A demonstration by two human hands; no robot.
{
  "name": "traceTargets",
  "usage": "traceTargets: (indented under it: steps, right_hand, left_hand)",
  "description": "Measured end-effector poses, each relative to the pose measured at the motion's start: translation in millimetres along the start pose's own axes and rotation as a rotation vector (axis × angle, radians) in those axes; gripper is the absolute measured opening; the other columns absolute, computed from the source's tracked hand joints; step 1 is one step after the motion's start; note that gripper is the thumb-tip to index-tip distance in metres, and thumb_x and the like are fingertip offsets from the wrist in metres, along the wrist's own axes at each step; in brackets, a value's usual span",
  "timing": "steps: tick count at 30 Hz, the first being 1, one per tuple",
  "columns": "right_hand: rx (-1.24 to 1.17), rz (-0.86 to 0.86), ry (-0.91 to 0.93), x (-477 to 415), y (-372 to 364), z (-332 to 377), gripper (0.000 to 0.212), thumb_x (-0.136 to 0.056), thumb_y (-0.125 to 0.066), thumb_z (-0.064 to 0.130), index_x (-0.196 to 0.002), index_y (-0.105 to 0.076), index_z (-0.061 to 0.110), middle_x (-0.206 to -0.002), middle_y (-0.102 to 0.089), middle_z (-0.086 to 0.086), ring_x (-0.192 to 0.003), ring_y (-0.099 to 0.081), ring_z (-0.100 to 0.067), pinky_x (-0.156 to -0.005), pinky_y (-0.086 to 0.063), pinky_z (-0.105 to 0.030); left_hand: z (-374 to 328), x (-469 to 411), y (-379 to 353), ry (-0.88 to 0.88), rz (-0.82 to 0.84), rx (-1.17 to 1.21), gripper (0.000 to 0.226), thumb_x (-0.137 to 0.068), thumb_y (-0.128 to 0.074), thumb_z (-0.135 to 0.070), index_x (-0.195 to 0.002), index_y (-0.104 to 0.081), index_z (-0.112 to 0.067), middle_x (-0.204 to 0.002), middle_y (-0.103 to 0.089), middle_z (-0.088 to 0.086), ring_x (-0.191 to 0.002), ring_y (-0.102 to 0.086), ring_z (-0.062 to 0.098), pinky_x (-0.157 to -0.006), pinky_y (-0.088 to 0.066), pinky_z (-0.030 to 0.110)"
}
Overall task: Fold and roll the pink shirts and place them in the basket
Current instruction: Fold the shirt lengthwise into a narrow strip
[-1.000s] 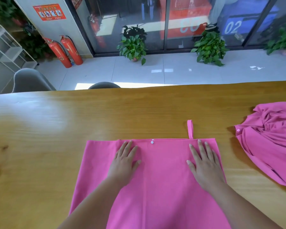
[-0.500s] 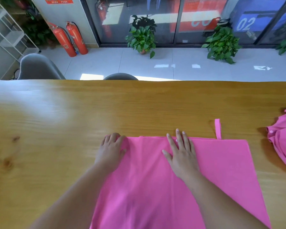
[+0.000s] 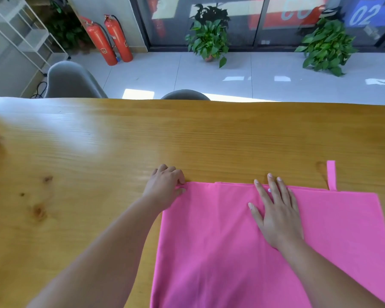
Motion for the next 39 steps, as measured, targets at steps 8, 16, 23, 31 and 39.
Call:
traceTargets:
  steps: [8,16,23,31,39]
  right_hand:
    - [-0.004,-0.004,0.001,-1,3,2,0.074,-0.104,-0.022,0.069,-0.169,-0.017,0.034,-0.178,0.002,-0.002,-0.164,0.007,-0.023,-0.131,-0.014,-0.051]
    - [-0.001,-0.003,0.002,1,5,2,0.074,-0.104,-0.021,0.070,-0.169,-0.016,0.034,-0.178,0.003,-0.003,-0.164,0.008,-0.024,-0.131,-0.013,-0.050]
    - [0.012,0.001,0.002,0,4,1,0.074,-0.104,-0.016,0.071,-0.169,-0.012,0.035,-0.178,0.006,-0.003,-0.164,0.010,-0.024,-0.131,-0.012,-0.050]
    - [-0.014,-0.009,0.022,0,6,1,0.074,-0.104,-0.022,0.069,-0.169,-0.020,0.034,-0.178,-0.002,-0.007,-0.164,0.004,-0.028,-0.131,-0.014,-0.051]
    - [-0.097,-0.035,0.025,2,3,-2,0.070,-0.106,-0.019,0.063,-0.169,-0.016,0.033,-0.178,-0.007,-0.007,-0.164,0.001,-0.028,-0.130,-0.016,-0.051]
  left_hand:
    - [7,-1,19,-0.032,0.015,0.078,0.014,-0.087,-0.076,-0.042,-0.084,-0.063,-0.039,-0.093,-0.060,-0.020,-0.101,-0.047,0.012,-0.092,-0.040,0.033]
    - [15,6,46,-0.004,0.226,-0.012,0.027,-0.093,-0.066,-0.061,-0.095,-0.063,-0.033,-0.089,-0.063,-0.009,-0.088,-0.058,0.017,-0.074,-0.050,0.034]
    - [12,8,90,0.038,0.252,0.201,0.057,-0.087,-0.078,-0.062,-0.067,-0.050,-0.017,-0.066,-0.049,-0.004,-0.062,-0.043,0.013,-0.058,-0.035,0.031]
    - [-9,17,129,0.024,0.353,-0.138,0.039,-0.087,-0.082,-0.052,-0.114,-0.059,-0.037,-0.092,-0.060,-0.017,-0.084,-0.059,0.011,-0.068,-0.045,0.032]
    - [-102,54,167,-0.126,0.505,1.027,0.016,-0.094,-0.078,-0.004,-0.104,-0.065,-0.008,-0.076,-0.057,0.003,-0.070,-0.053,0.013,-0.070,-0.048,0.023]
Point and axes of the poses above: each hand's wrist, its own x-axis away from the middle knuckle, its own y-axis out of the back of the hand, z = x × y, the point moved 5 cm from there along -x, towards the middle knuckle
